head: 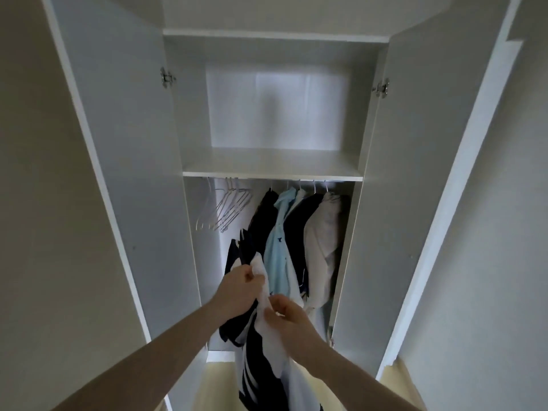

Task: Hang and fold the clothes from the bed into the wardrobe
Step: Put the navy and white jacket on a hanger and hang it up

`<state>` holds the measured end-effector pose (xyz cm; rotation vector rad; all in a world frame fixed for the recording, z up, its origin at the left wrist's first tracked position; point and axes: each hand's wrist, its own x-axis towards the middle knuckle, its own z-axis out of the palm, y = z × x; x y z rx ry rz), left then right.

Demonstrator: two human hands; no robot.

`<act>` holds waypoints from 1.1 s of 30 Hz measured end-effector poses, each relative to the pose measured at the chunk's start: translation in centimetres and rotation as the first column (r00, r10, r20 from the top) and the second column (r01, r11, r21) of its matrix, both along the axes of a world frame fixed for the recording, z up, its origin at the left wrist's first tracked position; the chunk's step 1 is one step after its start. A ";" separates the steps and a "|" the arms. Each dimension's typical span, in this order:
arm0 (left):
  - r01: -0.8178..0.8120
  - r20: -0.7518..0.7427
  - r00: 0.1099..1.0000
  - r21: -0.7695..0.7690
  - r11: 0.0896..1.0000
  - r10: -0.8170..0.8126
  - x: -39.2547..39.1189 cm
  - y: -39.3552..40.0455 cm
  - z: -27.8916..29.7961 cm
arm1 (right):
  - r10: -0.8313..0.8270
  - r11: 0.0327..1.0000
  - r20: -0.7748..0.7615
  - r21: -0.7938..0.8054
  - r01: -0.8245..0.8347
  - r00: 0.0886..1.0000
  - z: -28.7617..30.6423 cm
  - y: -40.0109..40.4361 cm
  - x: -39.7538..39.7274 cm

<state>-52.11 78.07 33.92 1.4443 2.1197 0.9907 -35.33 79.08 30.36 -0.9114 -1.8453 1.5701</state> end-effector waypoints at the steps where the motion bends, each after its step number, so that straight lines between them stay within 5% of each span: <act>1: -0.038 -0.005 0.999 0.017 0.999 0.038 -0.3 0.6 -0.4 | 0.037 0.999 -0.005 -0.005 -0.037 0.999 0.0 0.7 -0.6; 8: -0.248 0.081 0.967 0.128 0.960 0.240 -4.3 6.4 -1.5 | 0.213 0.977 0.058 -0.017 -0.212 0.975 0.2 7.5 -5.1; 14: -0.234 0.070 0.971 0.111 0.966 0.227 -11.1 11.4 -2.6 | 0.016 0.999 0.108 -0.030 -0.012 0.994 -1.2 15.6 -6.6; 19: -0.156 0.014 0.988 0.098 0.983 0.156 -16.9 15.3 -3.9 | -0.143 0.985 0.264 0.132 0.111 0.954 -3.8 22.9 -9.2; 33: -0.112 -0.049 0.992 0.053 0.992 0.115 -26.9 22.3 -5.9 | -0.204 0.928 0.544 0.371 -0.015 0.814 -7.3 39.4 -20.7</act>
